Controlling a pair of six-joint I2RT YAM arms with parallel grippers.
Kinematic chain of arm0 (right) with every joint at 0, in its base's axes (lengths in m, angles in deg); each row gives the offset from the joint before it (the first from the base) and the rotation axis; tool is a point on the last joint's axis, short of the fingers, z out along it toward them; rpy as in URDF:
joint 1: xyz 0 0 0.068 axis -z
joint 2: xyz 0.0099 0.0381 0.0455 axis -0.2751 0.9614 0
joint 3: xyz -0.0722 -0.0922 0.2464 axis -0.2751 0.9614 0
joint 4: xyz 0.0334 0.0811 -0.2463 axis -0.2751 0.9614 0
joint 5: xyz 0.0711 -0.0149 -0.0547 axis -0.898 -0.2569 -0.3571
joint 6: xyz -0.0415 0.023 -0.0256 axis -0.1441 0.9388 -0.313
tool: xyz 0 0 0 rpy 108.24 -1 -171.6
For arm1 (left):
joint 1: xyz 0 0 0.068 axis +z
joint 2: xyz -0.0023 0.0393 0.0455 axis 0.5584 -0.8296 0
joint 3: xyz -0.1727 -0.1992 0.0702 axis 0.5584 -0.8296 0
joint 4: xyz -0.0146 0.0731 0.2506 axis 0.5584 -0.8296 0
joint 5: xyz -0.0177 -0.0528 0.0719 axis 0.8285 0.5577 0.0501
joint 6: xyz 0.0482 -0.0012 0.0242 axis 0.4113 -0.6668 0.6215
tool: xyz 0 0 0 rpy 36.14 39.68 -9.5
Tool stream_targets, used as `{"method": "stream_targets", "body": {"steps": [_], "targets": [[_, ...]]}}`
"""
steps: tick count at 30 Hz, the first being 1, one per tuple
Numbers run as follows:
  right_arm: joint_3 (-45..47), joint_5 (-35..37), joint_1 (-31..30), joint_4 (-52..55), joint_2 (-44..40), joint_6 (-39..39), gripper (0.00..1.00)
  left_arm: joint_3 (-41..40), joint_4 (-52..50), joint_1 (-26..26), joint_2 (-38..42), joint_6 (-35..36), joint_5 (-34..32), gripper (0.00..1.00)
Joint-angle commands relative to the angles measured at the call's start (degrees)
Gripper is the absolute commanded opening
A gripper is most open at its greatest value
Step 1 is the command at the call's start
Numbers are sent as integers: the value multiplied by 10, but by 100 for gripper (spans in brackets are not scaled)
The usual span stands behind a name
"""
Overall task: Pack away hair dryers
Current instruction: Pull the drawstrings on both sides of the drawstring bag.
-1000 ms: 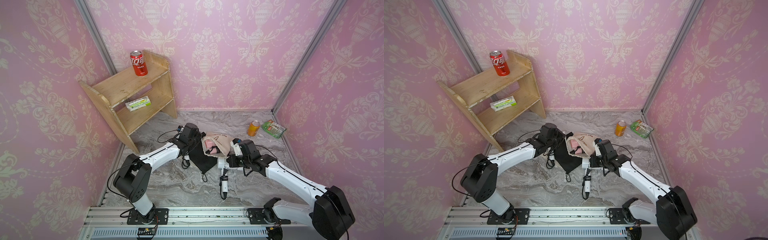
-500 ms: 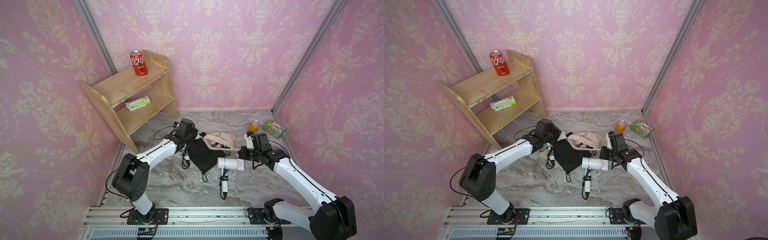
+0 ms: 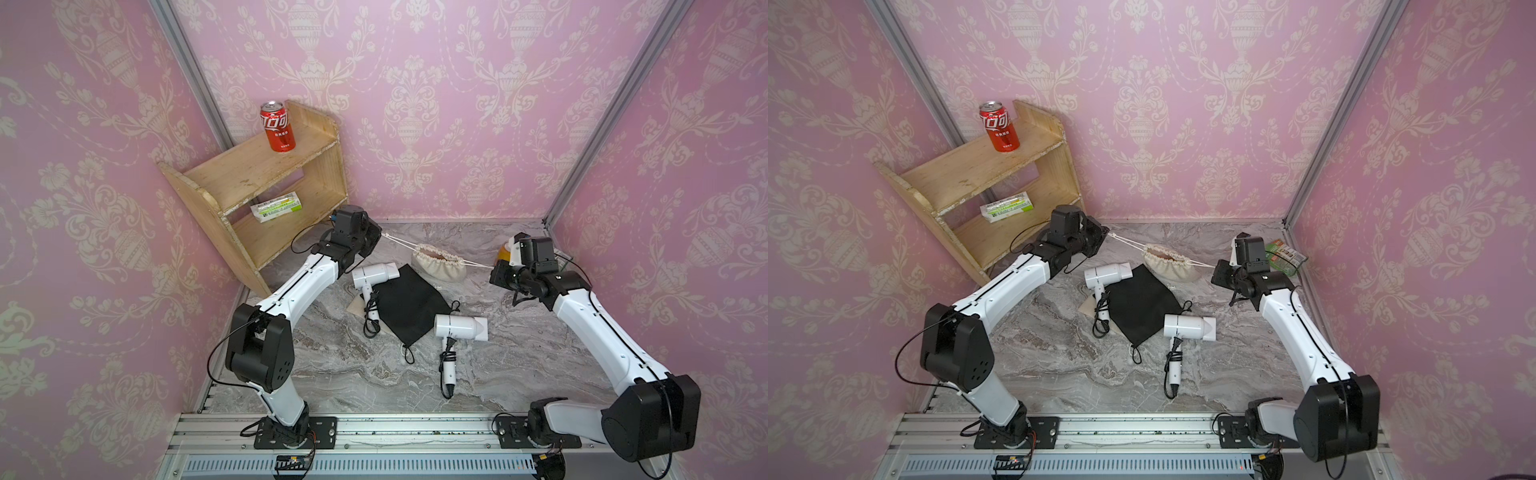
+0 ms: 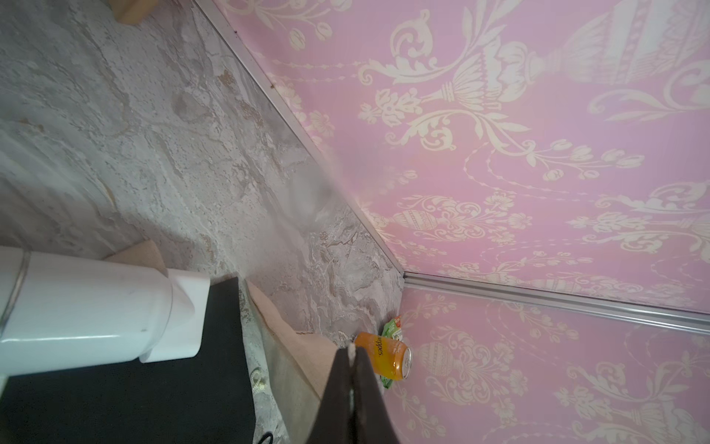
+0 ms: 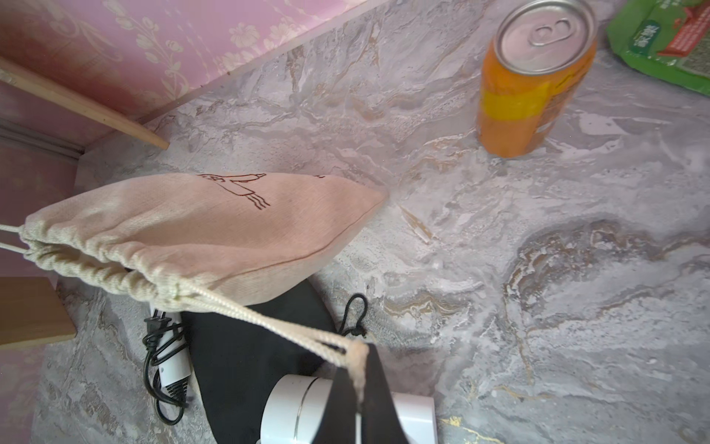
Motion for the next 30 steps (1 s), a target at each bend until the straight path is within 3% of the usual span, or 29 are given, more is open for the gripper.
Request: {"method": "stream_targets", "body": {"steps": [1,11,20,30], "targets": [[-15,22,38,26,0,7,0,8,-27,36,-11,39,27,0],[-12,20,114,30,-4,14,0,-42,-27,95,10,57,28,0],[-20,-16,135,13,-3,25,0,-47,-27,98,14,62,24,0],[-178,-56,131,24,104,34,0,77,-52,67,-48,118,13,0]]}}
